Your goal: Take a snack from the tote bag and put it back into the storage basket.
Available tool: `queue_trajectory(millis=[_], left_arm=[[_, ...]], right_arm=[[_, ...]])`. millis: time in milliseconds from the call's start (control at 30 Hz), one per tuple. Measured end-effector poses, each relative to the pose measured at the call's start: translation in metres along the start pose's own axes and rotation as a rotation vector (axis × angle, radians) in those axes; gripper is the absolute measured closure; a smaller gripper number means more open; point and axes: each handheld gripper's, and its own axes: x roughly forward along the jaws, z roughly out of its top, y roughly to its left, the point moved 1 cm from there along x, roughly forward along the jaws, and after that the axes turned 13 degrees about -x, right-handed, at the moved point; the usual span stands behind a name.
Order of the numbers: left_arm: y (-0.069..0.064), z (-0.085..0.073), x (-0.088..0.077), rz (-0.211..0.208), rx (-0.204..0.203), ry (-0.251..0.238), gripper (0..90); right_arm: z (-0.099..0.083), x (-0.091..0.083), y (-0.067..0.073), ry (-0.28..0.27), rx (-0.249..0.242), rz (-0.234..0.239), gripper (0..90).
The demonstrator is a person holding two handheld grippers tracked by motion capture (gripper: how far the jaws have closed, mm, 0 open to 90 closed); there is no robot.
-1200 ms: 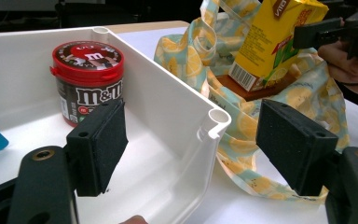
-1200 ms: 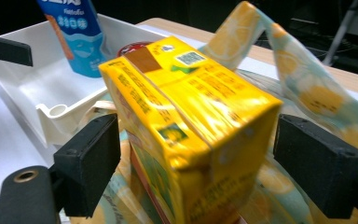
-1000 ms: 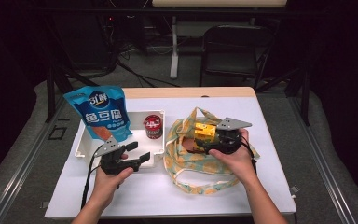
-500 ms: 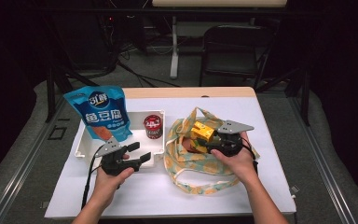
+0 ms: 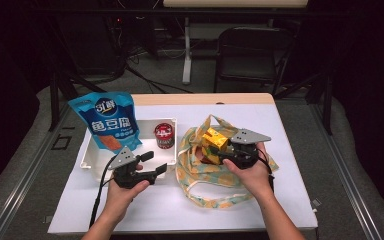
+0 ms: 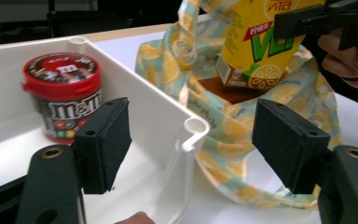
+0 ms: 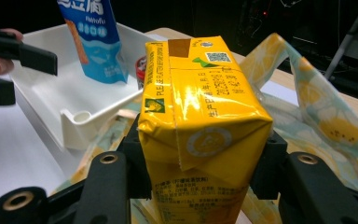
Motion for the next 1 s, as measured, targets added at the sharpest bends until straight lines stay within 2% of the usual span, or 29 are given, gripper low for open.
queue_trajectory(millis=[33, 133, 267, 333, 400, 433, 500, 600, 667, 800, 867, 933, 1000], left_arm=[[-0.002, 0.001, 0.001, -0.015, 0.013, 0.007, 25.6], [-0.013, 0.002, 0.006, 0.006, 0.031, -0.01, 23.0], [-0.026, 0.001, 0.014, -0.011, 0.049, 0.002, 18.9], [-0.033, 0.0, 0.018, 0.004, 0.068, 0.0, 18.1], [-0.038, -0.001, 0.022, -0.005, 0.065, 0.001, 17.2], [-0.04, -0.001, 0.024, -0.024, 0.069, 0.012, 16.8], [-0.046, -0.001, 0.028, -0.009, 0.078, 0.006, 16.1], [-0.054, -0.001, 0.034, -0.01, 0.088, 0.003, 15.5], [-0.057, -0.001, 0.037, -0.027, 0.096, 0.012, 14.9], [-0.065, -0.001, 0.043, -0.002, 0.112, 0.005, 14.9], [-0.066, -0.001, 0.045, -0.017, 0.111, 0.012, 14.9], [-0.068, -0.002, 0.047, 0.012, 0.106, -0.003, 14.9], [-0.069, -0.001, 0.048, 0.0, 0.104, -0.002, 15.0]], right_arm=[[0.003, -0.001, 0.001, -0.004, 0.005, -0.002, 52.4], [0.011, -0.004, 0.004, -0.017, 0.025, -0.005, 52.5], [0.02, -0.007, 0.012, -0.02, 0.037, 0.0, 52.5], [0.023, -0.007, 0.016, -0.029, 0.043, 0.005, 52.5], [0.025, -0.007, 0.02, -0.047, 0.05, 0.015, 52.5], [0.026, -0.007, 0.022, -0.048, 0.048, 0.02, 52.5], [0.029, -0.008, 0.026, -0.054, 0.045, 0.029, 52.5], [0.033, -0.007, 0.033, -0.056, 0.048, 0.04, 52.5], [0.035, -0.006, 0.037, -0.056, 0.049, 0.051, 52.5], [0.037, -0.004, 0.045, -0.069, 0.05, 0.073, 52.4], [0.038, -0.003, 0.048, -0.068, 0.054, 0.086, 52.4], [0.039, -0.002, 0.052, -0.072, 0.055, 0.091, 52.5], [0.04, 0.0, 0.055, -0.072, 0.059, 0.094, 52.4]])
